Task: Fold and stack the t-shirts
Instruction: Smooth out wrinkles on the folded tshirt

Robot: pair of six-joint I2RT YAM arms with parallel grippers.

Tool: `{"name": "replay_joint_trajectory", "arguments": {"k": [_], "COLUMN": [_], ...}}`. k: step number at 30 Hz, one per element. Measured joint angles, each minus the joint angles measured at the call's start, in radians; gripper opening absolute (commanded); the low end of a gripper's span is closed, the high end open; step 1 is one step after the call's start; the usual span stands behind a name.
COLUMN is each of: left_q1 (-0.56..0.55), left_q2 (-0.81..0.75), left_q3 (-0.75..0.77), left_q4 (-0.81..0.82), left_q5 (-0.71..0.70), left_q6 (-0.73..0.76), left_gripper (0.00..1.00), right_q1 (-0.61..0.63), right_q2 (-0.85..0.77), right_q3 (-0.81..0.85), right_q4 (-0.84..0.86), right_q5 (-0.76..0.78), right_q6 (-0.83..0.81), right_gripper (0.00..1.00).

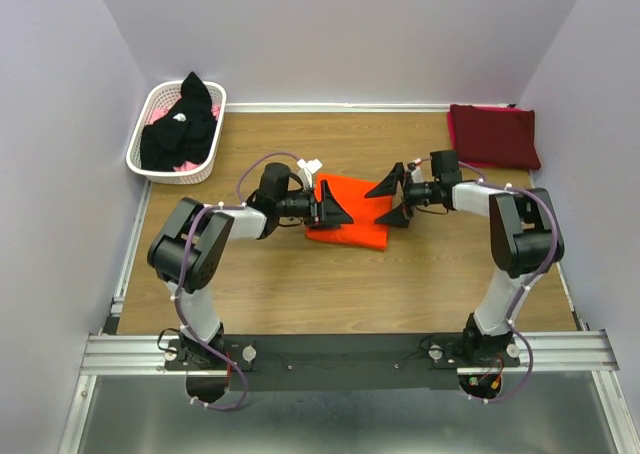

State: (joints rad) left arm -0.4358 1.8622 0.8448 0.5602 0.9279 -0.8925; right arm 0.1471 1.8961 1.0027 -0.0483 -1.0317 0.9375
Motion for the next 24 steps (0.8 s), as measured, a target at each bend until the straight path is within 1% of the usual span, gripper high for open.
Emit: {"name": "replay_joint_trajectory", "arguments": {"k": [2,5,10,14,17,24], "left_q1": [-0.017,-0.029,-0.018,0.020,0.043,0.055], "left_q2": [-0.063,-0.101,-0.066,0.024,0.071,0.058], "left_q3": [-0.003,-0.002,0.000,0.002,0.002,-0.017], "left_q4": [-0.009,-0.008,-0.017,-0.029,-0.028,-0.012], "left_q5": [0.000,0.000,0.000,0.000,0.011,0.017], "left_q6": [0.007,0.010,0.030,0.055,0.055,0.055], "left_gripper": [0.94,0.94,0.94,0.94,0.94,0.94], "right_q1": [0.017,0.063,0.145,0.145,0.130,0.069], "right_q2": [-0.054,-0.117,-0.115,-0.035,0.018,0.024], "right_q3": [0.000,0.000,-0.029,-0.079,-0.081,-0.073], "right_q4": [0.001,0.009,0.039,0.039,0.040,0.014], "right_q5": [-0.005,-0.009,-0.013,-0.011,-0.024,-0.039], "right_q6": [0.027,0.060,0.086,0.079,0.061,-0.035], "right_gripper": [1.00,1.00,1.00,1.00,1.00,1.00]}}
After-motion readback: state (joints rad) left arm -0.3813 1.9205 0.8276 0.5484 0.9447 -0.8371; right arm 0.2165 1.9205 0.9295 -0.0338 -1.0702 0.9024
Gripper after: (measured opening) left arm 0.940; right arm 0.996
